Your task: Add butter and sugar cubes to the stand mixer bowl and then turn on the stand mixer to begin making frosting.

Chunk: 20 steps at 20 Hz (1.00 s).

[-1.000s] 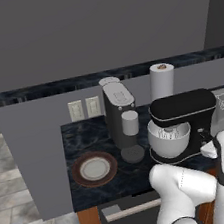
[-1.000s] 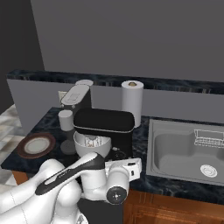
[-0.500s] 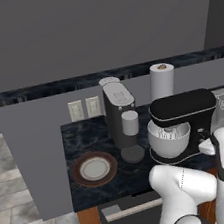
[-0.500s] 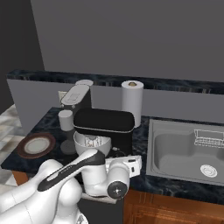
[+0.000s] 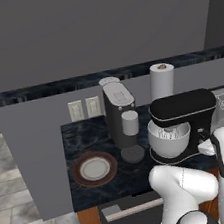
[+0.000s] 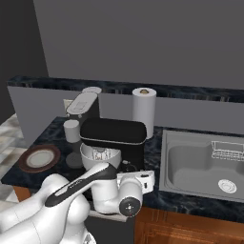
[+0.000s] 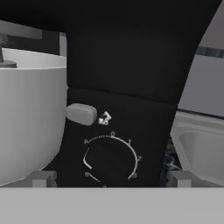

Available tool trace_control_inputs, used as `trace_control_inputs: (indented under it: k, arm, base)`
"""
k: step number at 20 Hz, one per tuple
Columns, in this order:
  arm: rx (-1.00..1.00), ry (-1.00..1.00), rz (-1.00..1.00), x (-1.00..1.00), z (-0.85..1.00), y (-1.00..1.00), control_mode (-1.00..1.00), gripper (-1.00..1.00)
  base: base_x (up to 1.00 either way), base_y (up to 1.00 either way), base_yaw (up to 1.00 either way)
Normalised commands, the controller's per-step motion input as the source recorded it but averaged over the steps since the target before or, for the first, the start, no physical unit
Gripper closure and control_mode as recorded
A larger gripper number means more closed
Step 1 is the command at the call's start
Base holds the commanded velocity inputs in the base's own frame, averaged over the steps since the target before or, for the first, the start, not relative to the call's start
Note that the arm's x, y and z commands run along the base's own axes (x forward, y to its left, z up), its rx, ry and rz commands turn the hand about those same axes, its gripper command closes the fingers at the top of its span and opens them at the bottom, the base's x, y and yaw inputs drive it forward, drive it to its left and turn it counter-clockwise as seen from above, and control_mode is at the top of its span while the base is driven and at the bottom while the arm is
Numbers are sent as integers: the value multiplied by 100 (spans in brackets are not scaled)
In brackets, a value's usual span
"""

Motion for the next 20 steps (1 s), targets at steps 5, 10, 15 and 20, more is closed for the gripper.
trace_control_inputs:
  k: [5,10,15,20]
  arm:
    - [0,0,-5,15,-8,19,-100,-100]
    - [0,0,-7,18,-10,23,-100,-100]
    - [0,0,-7,19,-14,27,-100,-100]
    - [0,0,-8,20,-14,30,-100,-100]
  base:
    - [0,0,0]
    - [0,0,0]
    - [0,0,0]
    - [0,0,0]
